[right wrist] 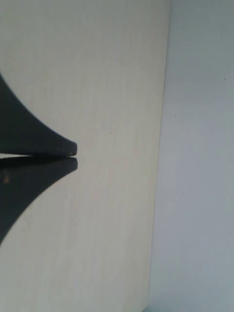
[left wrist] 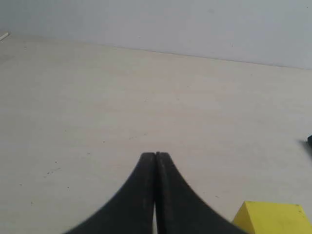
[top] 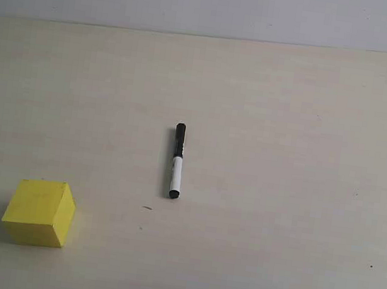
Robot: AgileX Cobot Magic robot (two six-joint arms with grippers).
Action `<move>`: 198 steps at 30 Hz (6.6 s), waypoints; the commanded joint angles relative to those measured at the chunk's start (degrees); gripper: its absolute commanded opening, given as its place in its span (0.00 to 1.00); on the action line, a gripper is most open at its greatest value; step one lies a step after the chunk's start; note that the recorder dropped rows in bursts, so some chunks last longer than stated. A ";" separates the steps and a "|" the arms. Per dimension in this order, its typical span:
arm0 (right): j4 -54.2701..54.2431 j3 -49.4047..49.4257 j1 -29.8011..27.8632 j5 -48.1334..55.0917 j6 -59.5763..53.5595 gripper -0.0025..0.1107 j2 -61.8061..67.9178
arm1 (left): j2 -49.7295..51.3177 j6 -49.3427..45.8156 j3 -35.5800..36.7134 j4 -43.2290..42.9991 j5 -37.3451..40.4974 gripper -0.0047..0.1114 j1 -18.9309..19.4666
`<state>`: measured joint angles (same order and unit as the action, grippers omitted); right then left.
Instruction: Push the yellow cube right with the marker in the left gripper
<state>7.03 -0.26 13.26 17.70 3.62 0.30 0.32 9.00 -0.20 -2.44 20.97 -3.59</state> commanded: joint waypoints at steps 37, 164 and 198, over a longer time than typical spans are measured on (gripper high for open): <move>-0.22 0.26 0.03 -0.25 -0.49 0.02 -0.30 | -0.32 18.50 0.20 18.91 -33.48 0.04 0.12; -0.22 0.26 0.03 -0.22 -0.49 0.02 -0.30 | 52.40 -14.42 -41.62 -13.74 48.99 0.04 -19.20; -0.22 0.26 0.03 -0.56 -0.49 0.02 -0.30 | 85.79 -66.09 -33.01 -15.38 29.65 0.04 -8.21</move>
<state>7.03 -0.26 13.26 17.70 3.62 0.30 84.94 -56.73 -33.54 -17.05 51.02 -11.93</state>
